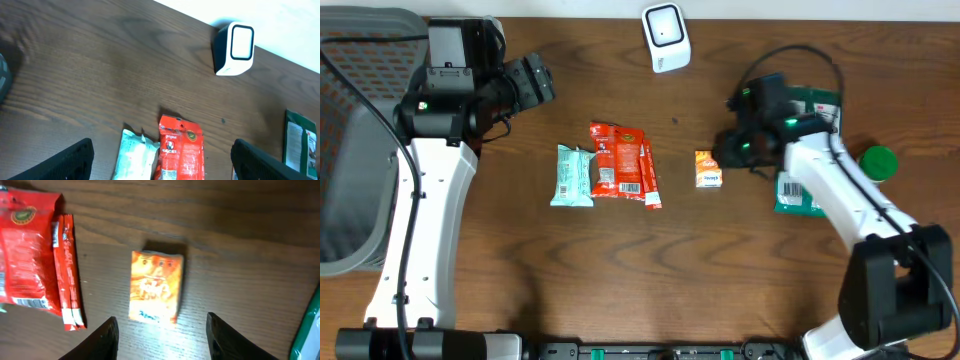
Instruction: Scan the item barcode
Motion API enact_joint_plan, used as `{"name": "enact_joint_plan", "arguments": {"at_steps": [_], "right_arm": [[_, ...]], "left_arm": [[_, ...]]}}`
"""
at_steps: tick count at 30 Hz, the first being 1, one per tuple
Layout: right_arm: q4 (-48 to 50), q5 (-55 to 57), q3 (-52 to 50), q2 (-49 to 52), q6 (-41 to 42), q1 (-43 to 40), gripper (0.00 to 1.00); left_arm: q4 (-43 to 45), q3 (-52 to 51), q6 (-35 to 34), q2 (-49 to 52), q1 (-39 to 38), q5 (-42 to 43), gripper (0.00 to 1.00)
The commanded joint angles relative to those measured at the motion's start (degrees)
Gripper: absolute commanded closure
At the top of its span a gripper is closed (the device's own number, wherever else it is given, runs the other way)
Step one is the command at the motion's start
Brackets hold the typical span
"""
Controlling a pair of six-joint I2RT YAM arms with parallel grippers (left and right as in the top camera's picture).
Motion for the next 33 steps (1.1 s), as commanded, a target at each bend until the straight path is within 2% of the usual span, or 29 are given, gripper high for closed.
{"name": "enact_joint_plan", "arguments": {"at_steps": [1,6,21,33], "right_arm": [[-0.7,-6.9,0.2,1.1,0.2,-2.1,0.49],[0.6,-12.2,0.1,4.7,-0.4,-2.5,0.53],[3.0,-10.2,0.0,11.5,-0.2,-2.4,0.67],[4.0,-9.2,-0.4,14.1,-0.2,-2.2,0.68]], "left_arm": [[0.0,0.2,0.4,-0.4,0.2,-0.1,0.12],[0.0,0.2,0.4,-0.4,0.2,-0.1,0.12],[0.0,0.2,0.4,-0.4,0.2,-0.1,0.12],[0.0,0.2,0.4,-0.4,0.2,-0.1,0.12]]}}
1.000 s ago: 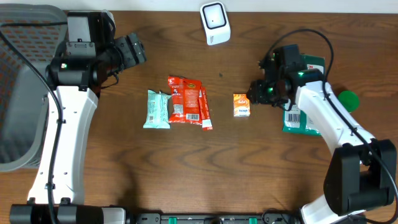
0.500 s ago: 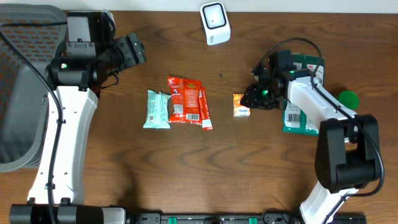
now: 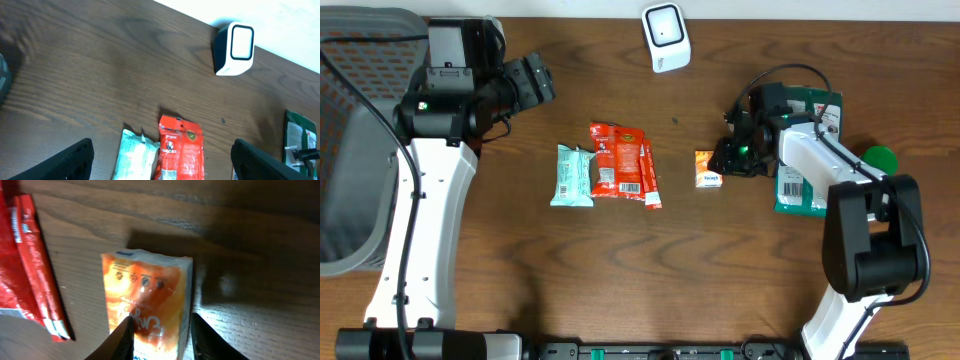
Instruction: Scan the item barcode
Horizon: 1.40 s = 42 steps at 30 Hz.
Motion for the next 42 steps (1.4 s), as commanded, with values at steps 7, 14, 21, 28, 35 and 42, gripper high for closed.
{"name": "enact_joint_plan", "arguments": {"at_steps": [7,14,21,28,35,42], "right_arm": [[0.2,0.4,-0.4,1.5,-0.2,0.3,0.73],[0.2,1.9,-0.4,1.5,-0.9,0.3,0.86],[0.3,1.6,0.8,0.4,-3.0,0.1,0.99],[-0.7,6.3,2.6,-7.1,-3.5,0.6,0.99],[-6.8,32.4,2.6,-12.9,-3.5,6.7,0.99],[-11.2,64.4,2.4,-10.9,-1.9,18.7,0.99]], "left_arm": [[0.0,0.2,0.4,-0.4,0.2,-0.1,0.12],[0.0,0.2,0.4,-0.4,0.2,-0.1,0.12],[0.0,0.2,0.4,-0.4,0.2,-0.1,0.12],[0.0,0.2,0.4,-0.4,0.2,-0.1,0.12],[0.0,0.2,0.4,-0.4,0.2,-0.1,0.12],[0.0,0.2,0.4,-0.4,0.2,-0.1,0.12]]}}
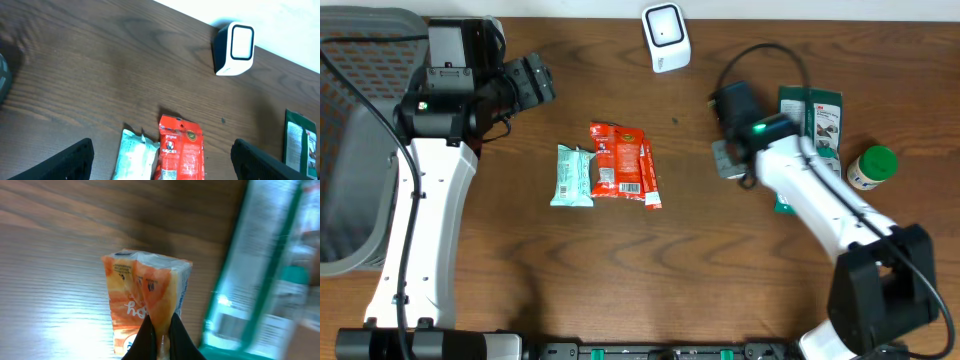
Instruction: Scan the item barcode
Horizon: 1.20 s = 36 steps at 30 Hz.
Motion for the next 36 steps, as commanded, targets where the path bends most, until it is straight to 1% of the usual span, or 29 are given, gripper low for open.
{"name": "enact_joint_plan", "arguments": {"at_steps": [1,4,8,14,17,21,31,36], "right_arm": [[-0.8,24.3,0.1,1.6,0.9,5.6,0.99],[-0.9,33.0,0.1,3.6,0.8,10.2,0.99],[-1.2,36.0,0.1,7.3,0.8,13.7,0.99],[-1.1,44.2,0.1,13.7,0.9,15.1,0.99],[-0.5,43.1,0.1,15.8,0.9,15.1,0.99],[0.7,38.6,0.1,17.4,0.9,15.1,0.99],[1.6,31.1,0.0,17.5,0.8,15.0,0.99],[1.6,30.4,-0.1,17.5,0.8,15.0,0.94]], "left_arm": [[0.0,0.2,0.4,-0.4,0.2,-0.1,0.12],[0.0,0.2,0.4,-0.4,0.2,-0.1,0.12],[0.0,0.2,0.4,-0.4,0.2,-0.1,0.12],[0.0,0.2,0.4,-0.4,0.2,-0.1,0.12],[0.0,0.2,0.4,-0.4,0.2,-0.1,0.12],[0.0,0.2,0.4,-0.4,0.2,-0.1,0.12],[0.0,0.2,0.4,-0.4,0.2,-0.1,0.12],[0.0,0.2,0.4,-0.4,0.2,-0.1,0.12]]}}
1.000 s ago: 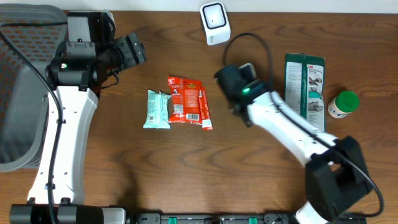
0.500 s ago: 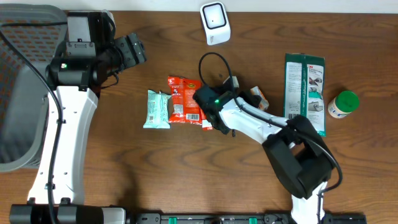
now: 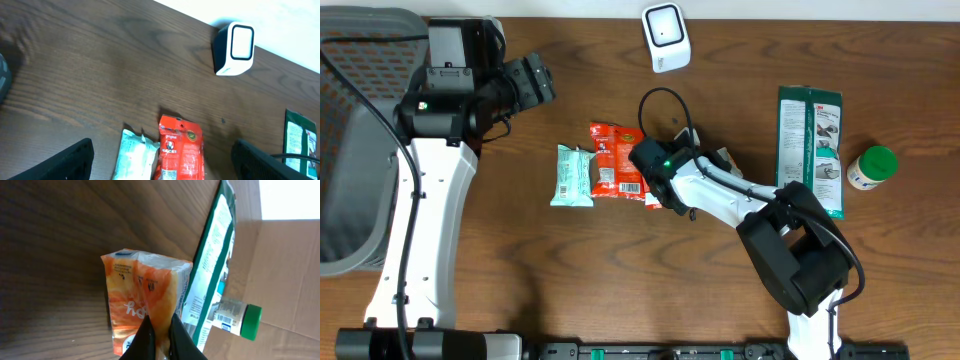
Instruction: Scan the item barcode
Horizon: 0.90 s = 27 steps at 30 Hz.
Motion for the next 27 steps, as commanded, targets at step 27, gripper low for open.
{"name": "enact_joint_plan", "arguments": {"at_steps": [27], "right_arm": [[-0.2,-6.9,3.2,-3.2,0.8,-0.5,0.58]], "left_arm": [[0.0,0.2,0.4,-0.4,0.2,-0.1,0.12]]}}
